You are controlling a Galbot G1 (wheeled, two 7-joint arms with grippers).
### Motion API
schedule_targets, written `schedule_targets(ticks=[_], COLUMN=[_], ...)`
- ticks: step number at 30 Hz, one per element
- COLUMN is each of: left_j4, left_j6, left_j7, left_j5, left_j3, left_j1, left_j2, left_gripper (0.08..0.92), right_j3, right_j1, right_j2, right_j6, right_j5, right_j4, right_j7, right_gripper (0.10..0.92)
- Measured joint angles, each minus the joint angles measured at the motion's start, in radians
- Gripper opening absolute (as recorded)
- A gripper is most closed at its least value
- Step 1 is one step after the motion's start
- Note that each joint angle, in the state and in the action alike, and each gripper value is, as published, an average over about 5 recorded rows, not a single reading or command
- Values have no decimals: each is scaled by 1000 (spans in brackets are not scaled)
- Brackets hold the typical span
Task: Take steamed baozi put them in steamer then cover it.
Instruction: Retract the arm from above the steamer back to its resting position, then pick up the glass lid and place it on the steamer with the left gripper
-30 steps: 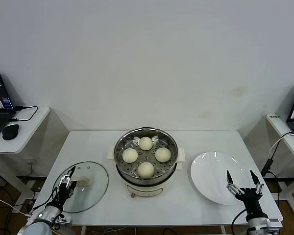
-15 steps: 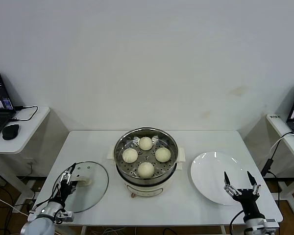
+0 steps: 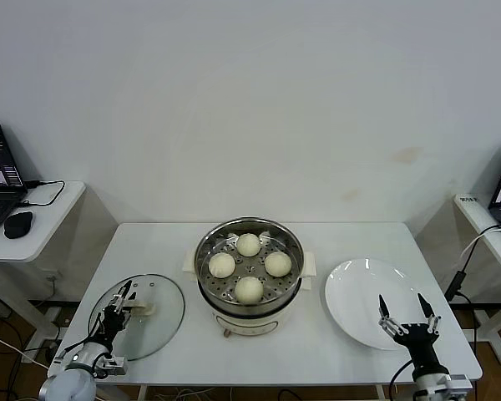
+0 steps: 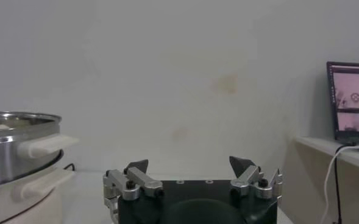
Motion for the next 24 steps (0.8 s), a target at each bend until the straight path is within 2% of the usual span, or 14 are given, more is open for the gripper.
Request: schedule_targets(ticks=[12, 15, 24], left_j4=[4, -18, -176], left_j6=[-32, -29, 68], left_j7=[-61, -79, -73], left_j5=[-45, -68, -164], left_j3=[-22, -32, -79], left_j1=[19, 32, 110], left_j2=[-1, 5, 45], left_gripper=[171, 140, 140], right_j3=[-2, 1, 3], right_j1=[5, 6, 0], right_j2=[-3, -7, -12], right_j6=[1, 1, 5], right_j5=[1, 3, 0], right_j4=[5, 7, 21], right_j7=[6, 8, 9], right_gripper=[823, 823, 823])
